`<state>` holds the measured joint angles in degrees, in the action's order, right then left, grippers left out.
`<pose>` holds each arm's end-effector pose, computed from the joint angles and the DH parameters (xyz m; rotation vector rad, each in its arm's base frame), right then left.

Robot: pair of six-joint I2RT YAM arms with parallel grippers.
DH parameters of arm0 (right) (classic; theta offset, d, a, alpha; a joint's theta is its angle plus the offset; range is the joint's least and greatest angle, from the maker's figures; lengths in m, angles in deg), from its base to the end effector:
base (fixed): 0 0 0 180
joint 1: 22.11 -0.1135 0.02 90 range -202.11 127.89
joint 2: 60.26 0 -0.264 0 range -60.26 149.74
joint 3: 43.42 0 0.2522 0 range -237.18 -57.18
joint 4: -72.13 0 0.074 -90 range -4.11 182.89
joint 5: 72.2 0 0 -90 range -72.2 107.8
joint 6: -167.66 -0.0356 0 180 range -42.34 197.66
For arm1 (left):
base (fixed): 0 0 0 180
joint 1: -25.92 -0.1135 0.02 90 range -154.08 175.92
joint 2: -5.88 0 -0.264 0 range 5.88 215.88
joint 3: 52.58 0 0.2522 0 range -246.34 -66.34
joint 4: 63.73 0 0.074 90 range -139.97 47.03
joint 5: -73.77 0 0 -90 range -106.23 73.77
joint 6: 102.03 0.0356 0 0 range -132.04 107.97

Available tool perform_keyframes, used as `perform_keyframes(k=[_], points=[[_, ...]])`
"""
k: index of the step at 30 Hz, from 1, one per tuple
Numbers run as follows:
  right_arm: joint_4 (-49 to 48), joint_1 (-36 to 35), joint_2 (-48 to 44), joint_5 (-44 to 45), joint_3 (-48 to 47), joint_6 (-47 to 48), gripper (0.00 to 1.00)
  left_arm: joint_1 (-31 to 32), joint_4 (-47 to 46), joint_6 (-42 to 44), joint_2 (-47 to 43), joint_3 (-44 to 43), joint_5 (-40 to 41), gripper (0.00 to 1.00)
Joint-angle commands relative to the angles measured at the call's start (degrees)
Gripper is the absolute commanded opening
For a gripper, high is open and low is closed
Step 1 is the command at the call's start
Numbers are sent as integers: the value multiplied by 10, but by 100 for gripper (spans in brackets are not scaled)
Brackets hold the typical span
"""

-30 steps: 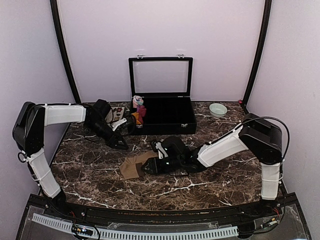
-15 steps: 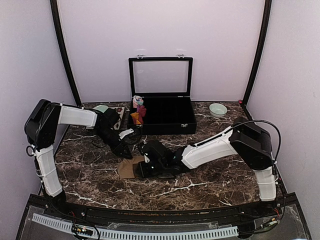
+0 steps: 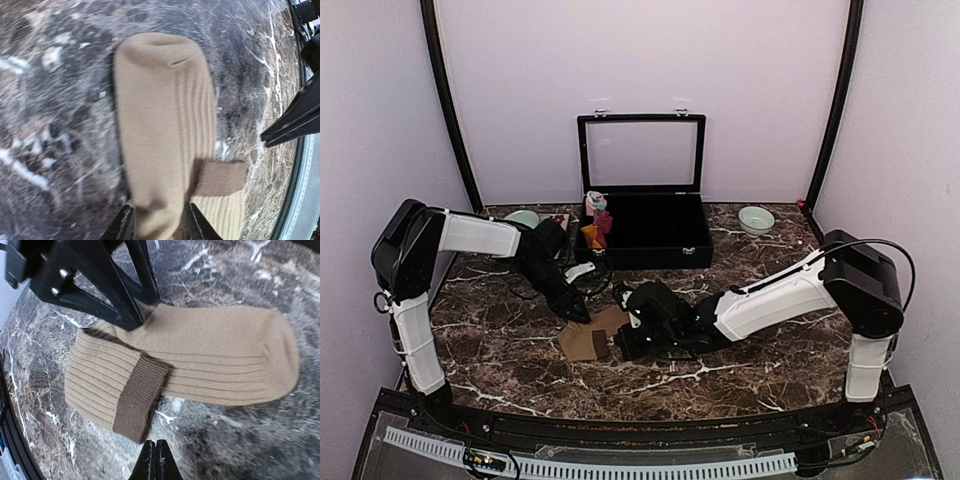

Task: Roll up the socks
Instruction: Adjust the sock at the center of the board.

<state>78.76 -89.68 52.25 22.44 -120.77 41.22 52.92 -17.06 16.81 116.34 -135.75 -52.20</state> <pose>0.1587 0.3769 0.1392 -0.6134 2.3673 0.8011 0.3156 -0.1843 0.1464 1.3860 2.3493 -0.8783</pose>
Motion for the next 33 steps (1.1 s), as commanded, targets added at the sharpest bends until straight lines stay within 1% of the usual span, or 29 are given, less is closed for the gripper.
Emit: perform_keyframes(k=[1,4,7,9,10,11,12,13,14,15,19,21,24,26,28,31,33], points=[[17,-7,-69,34,28,46,0,17,12,-14,-9,-19,-20,36],[43,-9,-119,44,69,63,0,26,5,-20,0,-43,-24,36],[51,-10,-160,57,101,52,0,32,4,-20,27,-75,-16,36],[58,-18,-184,87,119,44,0,38,13,-17,50,-92,-14,36],[61,-22,-196,109,130,39,7,44,14,-15,59,-99,-13,37],[65,-25,-205,124,141,31,17,50,10,-14,67,-103,-11,40],[65,-27,-217,138,154,22,21,57,4,-15,68,-106,-5,45],[66,-28,-233,148,168,13,23,64,-6,-15,71,-107,3,52],[64,-28,-251,157,183,5,24,70,-11,-13,74,-111,8,56],[61,-29,-262,163,199,-4,24,74,-14,-9,77,-117,14,57],[44,-34,-324,176,259,-30,23,79,-19,6,97,-141,47,57],[40,-38,-344,182,280,-33,23,101,-21,15,108,-149,69,58],[41,-42,-356,192,289,-29,28,115,-25,22,115,-151,82,57],[45,-47,-356,199,283,-21,31,131,-29,26,116,-144,90,56],[49,-51,-349,205,277,-15,32,146,-45,31,118,-133,113,50],[52,-62,-334,216,268,-13,32,170,-71,36,121,-118,164,37],[49,-70,-326,225,264,-13,31,184,-101,33,122,-105,213,25]])
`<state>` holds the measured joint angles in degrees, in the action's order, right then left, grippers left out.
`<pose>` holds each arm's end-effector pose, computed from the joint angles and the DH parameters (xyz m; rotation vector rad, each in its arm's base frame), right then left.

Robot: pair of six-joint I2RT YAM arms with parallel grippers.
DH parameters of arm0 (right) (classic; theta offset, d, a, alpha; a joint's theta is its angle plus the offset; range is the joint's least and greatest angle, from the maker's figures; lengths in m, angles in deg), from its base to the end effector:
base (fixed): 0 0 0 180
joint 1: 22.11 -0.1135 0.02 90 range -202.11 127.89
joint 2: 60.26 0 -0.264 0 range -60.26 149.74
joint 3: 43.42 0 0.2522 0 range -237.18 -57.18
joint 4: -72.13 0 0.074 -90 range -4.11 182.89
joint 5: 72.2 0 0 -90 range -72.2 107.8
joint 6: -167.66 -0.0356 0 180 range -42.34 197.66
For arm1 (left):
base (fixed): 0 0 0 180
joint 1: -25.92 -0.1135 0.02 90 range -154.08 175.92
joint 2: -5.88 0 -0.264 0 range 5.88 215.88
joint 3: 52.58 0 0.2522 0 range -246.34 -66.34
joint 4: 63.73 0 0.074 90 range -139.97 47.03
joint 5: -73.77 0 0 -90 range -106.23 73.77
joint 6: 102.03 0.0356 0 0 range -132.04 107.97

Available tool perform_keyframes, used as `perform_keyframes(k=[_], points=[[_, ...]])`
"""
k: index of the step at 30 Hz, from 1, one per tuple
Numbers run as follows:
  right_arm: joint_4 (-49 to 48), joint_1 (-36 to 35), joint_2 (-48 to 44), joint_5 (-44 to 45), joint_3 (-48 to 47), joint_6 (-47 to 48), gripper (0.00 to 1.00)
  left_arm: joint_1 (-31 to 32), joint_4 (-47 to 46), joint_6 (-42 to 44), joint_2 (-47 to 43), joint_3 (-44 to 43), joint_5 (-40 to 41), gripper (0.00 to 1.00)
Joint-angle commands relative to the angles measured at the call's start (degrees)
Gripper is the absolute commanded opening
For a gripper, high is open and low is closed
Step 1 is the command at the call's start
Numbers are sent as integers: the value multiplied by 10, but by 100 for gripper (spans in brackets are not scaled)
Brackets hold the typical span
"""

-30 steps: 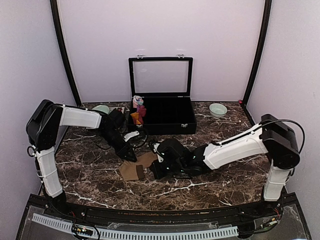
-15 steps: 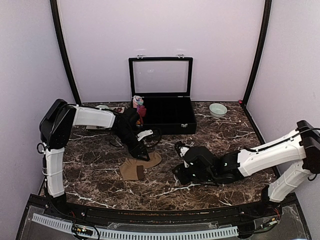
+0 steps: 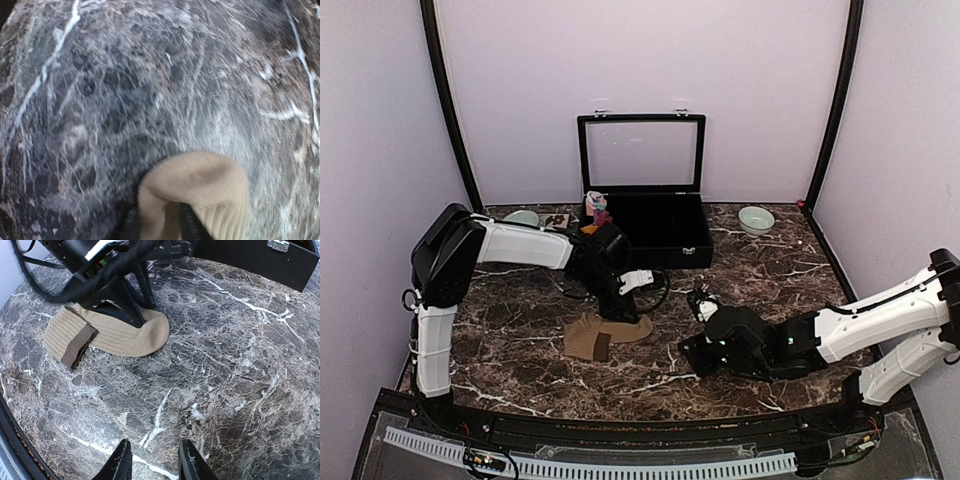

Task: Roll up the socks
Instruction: Adjust the sock at the center of the board.

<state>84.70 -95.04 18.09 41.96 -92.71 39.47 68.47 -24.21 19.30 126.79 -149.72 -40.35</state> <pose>0.0922 0.2507 0.1788 -0.4702 2.2351 0.5669 0.3101 -0.3044 0.1432 1.7018 2.0394 -0.6256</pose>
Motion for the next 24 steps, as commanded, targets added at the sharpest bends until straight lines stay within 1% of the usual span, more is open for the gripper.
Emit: perform_keyframes(k=[1,2,3,5,8,9,11,14,16,19,20,21,22,24], points=[[-11,-20,19,34,-19,5,30,35,-44,6,19,39,126,16],[-12,-24,22,38,-21,7,30,40,-58,1,21,42,160,4],[-11,-29,26,41,-23,9,29,43,-64,-5,24,41,191,0],[-14,-37,30,46,-29,15,28,43,-66,-23,27,32,222,0],[-13,-49,38,56,-38,21,28,39,-59,-55,25,13,225,0],[-14,-51,40,55,-40,21,28,35,-56,-79,23,6,222,0],[-19,-52,44,55,-41,22,27,17,-42,-132,17,-11,196,0],[-43,-52,45,54,-37,26,27,-42,-18,-240,1,-35,127,0],[-58,-50,53,49,-39,41,27,-90,-37,-284,-33,-7,109,0],[-73,-38,80,25,-58,63,28,-158,-107,-341,-101,82,89,0],[-79,-33,92,13,-65,71,33,-175,-130,-359,-116,118,75,0],[-87,-28,105,7,-72,75,38,-191,-149,-375,-129,134,67,0],[-96,-24,118,-2,-80,80,40,-203,-169,-387,-138,162,51,0],[-117,-14,147,-28,-100,91,47,-220,-198,-407,-146,188,16,0]])
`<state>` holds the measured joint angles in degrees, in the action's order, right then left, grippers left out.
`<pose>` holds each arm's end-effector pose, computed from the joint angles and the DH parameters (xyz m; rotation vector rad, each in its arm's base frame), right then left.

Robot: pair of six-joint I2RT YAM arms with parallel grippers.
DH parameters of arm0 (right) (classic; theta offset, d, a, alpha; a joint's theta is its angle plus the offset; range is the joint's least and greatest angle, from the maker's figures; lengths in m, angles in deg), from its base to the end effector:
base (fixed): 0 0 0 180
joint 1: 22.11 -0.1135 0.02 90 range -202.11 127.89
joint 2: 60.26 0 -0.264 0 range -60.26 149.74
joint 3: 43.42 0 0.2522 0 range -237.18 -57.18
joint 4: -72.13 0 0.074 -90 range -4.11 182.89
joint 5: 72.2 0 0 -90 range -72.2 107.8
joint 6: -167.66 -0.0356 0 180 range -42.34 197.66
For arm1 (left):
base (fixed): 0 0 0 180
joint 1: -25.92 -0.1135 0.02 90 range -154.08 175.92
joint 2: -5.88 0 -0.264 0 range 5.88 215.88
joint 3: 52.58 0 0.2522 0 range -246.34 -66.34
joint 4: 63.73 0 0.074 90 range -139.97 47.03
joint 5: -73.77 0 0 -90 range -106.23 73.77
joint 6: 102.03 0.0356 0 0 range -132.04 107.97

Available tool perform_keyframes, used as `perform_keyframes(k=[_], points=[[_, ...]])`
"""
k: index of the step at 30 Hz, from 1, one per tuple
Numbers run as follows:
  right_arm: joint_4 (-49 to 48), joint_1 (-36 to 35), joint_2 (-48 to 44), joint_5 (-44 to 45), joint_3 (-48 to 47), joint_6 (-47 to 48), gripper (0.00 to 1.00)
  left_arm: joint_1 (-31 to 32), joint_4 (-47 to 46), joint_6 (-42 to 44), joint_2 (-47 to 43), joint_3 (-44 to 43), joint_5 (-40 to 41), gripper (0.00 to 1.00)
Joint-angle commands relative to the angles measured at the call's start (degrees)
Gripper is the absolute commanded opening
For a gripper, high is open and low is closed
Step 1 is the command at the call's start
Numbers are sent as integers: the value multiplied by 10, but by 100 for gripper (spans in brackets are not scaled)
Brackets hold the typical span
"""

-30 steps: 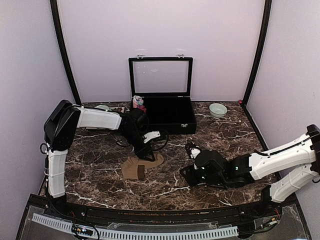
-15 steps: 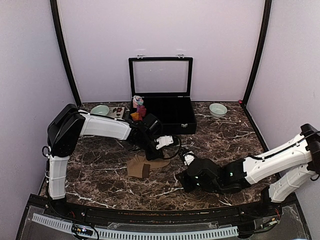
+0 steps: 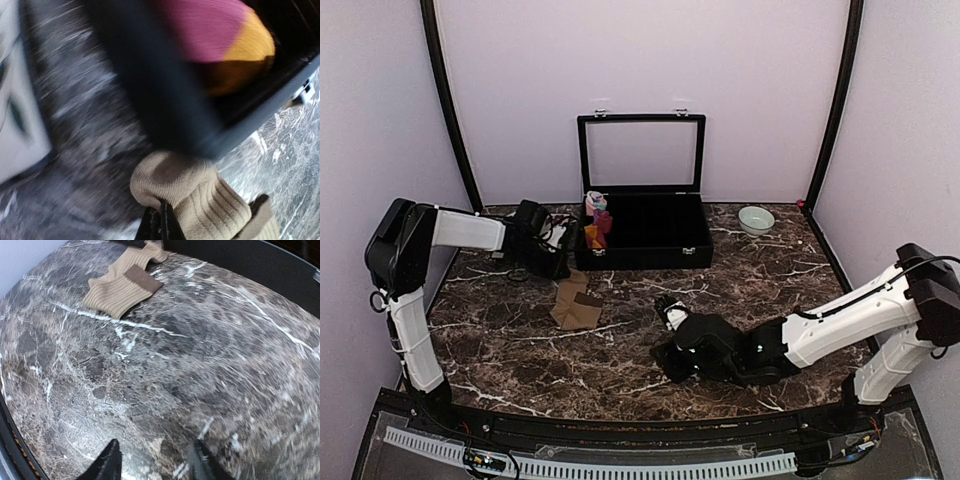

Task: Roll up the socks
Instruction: Adjust the sock at the center of the board.

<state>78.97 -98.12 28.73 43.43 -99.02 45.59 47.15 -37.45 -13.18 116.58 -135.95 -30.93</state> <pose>0.0891 0.2941 0.1701 -0.6171 2.1597 0.5403 0.3712 -0.1539 0.1574 0.5458 2.4686 -0.4808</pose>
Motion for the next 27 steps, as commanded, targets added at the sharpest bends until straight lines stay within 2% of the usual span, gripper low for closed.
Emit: perform_keyframes(k=[1,5,12,15,22,27], points=[[-70,24,56,-61,-46,34,51,-12,-70,-90,-42,54,-92,0],[-136,77,118,-181,-84,42,62,-15,-64,-94,-29,48,-117,0],[-123,138,261,-321,-233,53,64,-22,-76,-107,-43,76,-122,0],[-104,140,302,-332,-278,51,65,-24,-90,-114,-56,98,-115,0],[-59,140,361,-303,-341,53,64,-26,-84,-121,-48,91,-118,0],[10,131,391,-271,-391,86,62,-26,-86,-127,-44,94,-116,0]])
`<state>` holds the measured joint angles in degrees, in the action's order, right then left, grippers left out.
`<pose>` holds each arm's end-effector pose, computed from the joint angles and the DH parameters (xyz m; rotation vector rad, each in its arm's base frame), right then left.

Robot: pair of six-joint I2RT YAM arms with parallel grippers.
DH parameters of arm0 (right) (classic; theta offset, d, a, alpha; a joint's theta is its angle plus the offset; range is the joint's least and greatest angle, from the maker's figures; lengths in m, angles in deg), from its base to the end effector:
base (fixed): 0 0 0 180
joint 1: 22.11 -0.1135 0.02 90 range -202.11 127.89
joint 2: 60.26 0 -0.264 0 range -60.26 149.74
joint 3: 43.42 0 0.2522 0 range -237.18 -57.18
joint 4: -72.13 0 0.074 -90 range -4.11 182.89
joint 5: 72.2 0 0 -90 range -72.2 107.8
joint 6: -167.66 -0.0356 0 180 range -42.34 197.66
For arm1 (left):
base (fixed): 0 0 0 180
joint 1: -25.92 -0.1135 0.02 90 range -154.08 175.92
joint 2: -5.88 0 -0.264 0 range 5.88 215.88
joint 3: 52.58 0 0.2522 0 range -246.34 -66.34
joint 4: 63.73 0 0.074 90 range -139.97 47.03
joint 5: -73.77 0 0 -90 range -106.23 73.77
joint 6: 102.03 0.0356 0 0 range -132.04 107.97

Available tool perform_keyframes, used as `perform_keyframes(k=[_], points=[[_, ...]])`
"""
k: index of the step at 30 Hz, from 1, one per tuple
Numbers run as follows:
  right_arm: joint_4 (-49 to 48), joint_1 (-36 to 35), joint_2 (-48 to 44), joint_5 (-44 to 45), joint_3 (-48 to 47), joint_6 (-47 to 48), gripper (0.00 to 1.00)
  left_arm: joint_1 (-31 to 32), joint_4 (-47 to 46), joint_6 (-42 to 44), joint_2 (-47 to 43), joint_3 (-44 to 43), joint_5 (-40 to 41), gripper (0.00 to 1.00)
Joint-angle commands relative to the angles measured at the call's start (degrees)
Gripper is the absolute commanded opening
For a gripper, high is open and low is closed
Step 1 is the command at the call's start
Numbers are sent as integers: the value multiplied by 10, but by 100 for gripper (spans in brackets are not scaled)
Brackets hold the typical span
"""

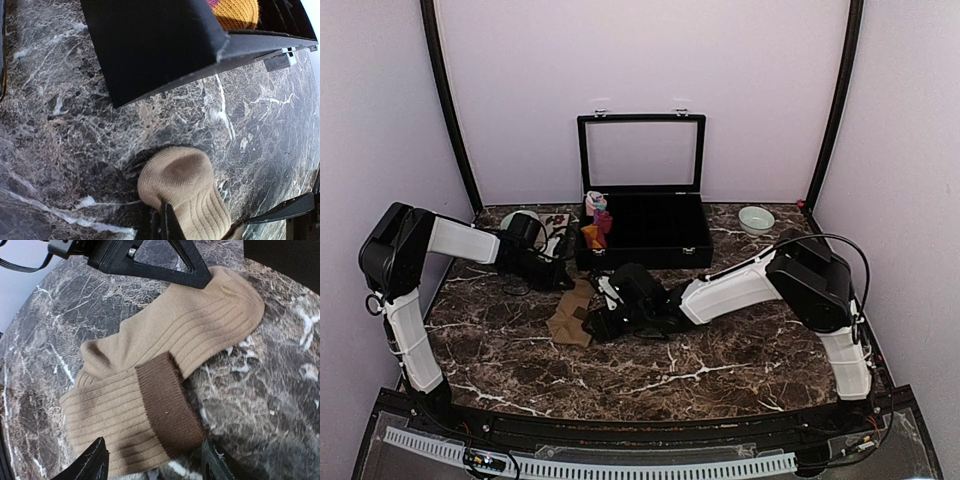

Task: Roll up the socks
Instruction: Adjust the sock at the center of the board.

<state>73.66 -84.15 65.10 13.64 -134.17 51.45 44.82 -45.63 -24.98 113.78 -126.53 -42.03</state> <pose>0.2175 0.4153 0.1210 -0.7681 2.2343 0.8971 0.3503 -0.1363 0.1402 0.3282 2.5002 -0.7908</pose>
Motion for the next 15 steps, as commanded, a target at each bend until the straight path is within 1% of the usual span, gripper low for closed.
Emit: perform_keyframes(k=[1,5,10,15], points=[[74,-14,32,36,-49,37,61,-3,-3,-11,-15,-2,-4,0],[111,-31,46,75,-68,62,55,-6,-1,-10,-11,-4,-3,0],[135,-41,54,107,-81,79,42,-8,-2,-11,-4,-6,-7,0],[122,-42,55,119,-96,89,26,-9,-3,-12,-2,-6,-7,0]])
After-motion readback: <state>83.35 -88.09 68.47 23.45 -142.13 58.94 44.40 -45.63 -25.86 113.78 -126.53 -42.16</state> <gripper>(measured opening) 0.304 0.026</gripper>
